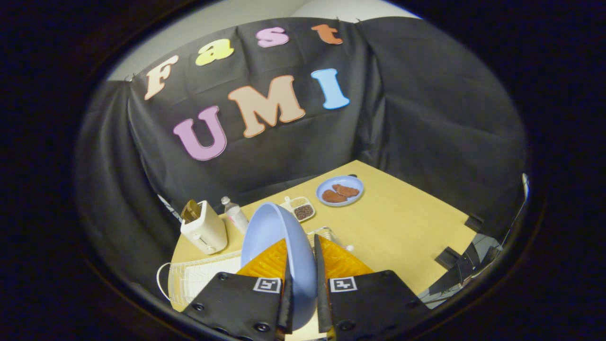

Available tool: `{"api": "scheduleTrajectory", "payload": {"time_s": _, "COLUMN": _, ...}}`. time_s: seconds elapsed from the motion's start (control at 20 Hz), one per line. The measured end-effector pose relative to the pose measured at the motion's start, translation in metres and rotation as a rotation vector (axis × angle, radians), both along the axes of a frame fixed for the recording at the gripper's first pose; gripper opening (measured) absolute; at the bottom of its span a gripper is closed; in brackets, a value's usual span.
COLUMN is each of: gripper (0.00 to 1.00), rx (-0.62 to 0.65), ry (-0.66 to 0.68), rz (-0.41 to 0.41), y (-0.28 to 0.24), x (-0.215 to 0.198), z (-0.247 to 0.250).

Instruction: Take the plate from the dish rack, then take the spoon from the basket and place it into the plate.

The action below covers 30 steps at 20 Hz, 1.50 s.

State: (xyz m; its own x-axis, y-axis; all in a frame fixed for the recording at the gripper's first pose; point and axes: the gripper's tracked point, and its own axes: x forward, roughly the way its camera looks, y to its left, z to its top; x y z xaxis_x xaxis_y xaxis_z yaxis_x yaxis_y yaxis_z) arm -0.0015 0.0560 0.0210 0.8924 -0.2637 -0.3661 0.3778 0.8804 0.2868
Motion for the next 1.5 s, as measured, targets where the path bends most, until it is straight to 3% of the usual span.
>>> {"api": "scheduleTrajectory", "payload": {"time_s": 0.25, "gripper": 0.23, "rx": 0.048, "ry": -0.019, "rz": -0.031, "y": -0.072, "x": -0.064, "z": -0.039}}
{"api": "scheduleTrajectory", "payload": {"time_s": 0.45, "gripper": 0.23, "rx": 0.106, "ry": 0.005, "rz": 0.000, "y": -0.085, "x": -0.082, "z": -0.087}}
{"api": "scheduleTrajectory", "payload": {"time_s": 0.75, "gripper": 0.23, "rx": 0.224, "ry": 0.072, "rz": 0.099, "y": -0.058, "x": -0.064, "z": -0.175}}
{"api": "scheduleTrajectory", "payload": {"time_s": 0.95, "gripper": 0.23, "rx": 0.272, "ry": 0.118, "rz": 0.123, "y": -0.049, "x": -0.042, "z": -0.220}}
{"api": "scheduleTrajectory", "payload": {"time_s": 1.5, "gripper": 0.25, "rx": 0.394, "ry": 0.093, "rz": 0.147, "y": -0.063, "x": -0.013, "z": -0.260}}
